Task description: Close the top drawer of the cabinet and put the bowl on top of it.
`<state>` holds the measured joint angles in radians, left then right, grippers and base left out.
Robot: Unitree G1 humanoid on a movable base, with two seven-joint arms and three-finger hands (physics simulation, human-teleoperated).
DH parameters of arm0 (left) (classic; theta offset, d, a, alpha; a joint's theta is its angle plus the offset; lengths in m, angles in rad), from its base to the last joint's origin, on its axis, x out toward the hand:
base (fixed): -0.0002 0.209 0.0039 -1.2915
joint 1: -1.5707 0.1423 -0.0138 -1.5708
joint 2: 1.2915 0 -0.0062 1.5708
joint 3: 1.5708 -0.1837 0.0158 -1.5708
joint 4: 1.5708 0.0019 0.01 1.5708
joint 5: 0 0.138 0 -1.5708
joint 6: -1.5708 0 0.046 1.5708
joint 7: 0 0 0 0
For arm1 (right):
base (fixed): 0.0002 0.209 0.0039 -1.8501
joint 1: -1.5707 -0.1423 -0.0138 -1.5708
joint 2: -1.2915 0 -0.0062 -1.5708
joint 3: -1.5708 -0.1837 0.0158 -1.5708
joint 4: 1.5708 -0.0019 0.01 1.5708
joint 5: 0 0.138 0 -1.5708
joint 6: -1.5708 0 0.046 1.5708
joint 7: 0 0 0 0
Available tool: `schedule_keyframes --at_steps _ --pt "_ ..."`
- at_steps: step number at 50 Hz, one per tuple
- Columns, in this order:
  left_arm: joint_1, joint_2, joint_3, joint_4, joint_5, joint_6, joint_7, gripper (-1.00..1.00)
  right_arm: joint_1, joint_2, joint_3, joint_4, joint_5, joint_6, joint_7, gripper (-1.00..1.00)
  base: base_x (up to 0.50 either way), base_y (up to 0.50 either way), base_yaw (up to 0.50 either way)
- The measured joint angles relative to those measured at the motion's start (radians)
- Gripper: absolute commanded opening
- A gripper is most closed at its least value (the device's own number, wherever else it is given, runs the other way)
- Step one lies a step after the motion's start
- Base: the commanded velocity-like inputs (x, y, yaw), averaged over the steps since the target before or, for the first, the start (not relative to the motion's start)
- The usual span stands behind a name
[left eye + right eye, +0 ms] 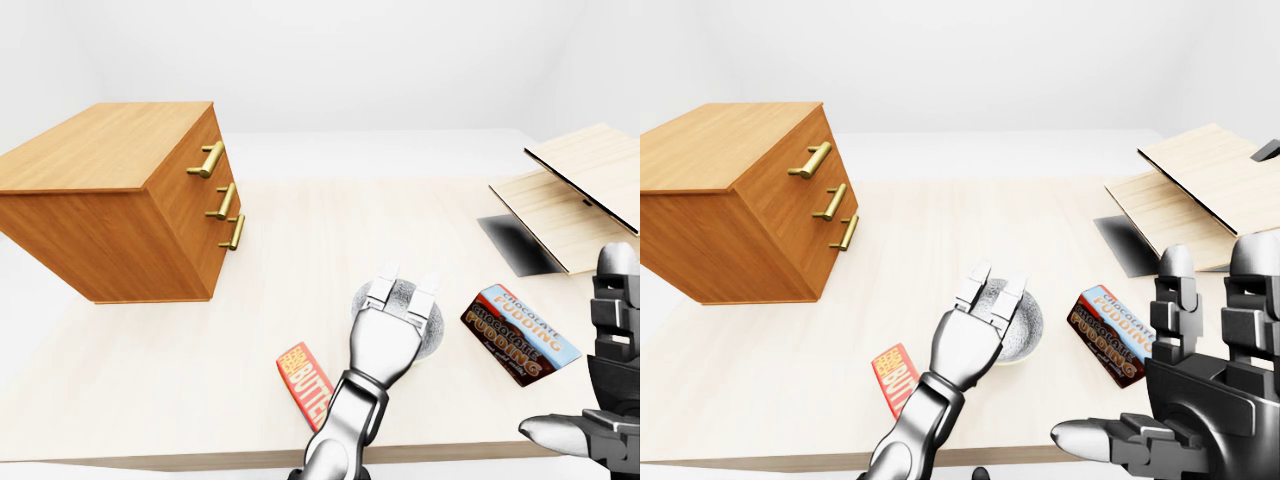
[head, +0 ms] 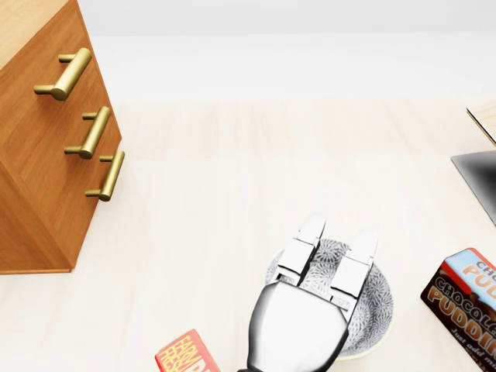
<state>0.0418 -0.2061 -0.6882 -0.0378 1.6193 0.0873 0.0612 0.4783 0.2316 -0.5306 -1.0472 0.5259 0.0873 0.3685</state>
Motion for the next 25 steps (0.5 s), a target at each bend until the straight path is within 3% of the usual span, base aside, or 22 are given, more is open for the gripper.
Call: schedule_keyframes --at_steps 25 --pt "-0.027 -0.022 0.023 0.101 -0.028 0.000 0.049 1.00 -0.003 0.003 -0.003 0.000 -0.001 0.000 0.003 1.00 0.00 0.00 0.00"
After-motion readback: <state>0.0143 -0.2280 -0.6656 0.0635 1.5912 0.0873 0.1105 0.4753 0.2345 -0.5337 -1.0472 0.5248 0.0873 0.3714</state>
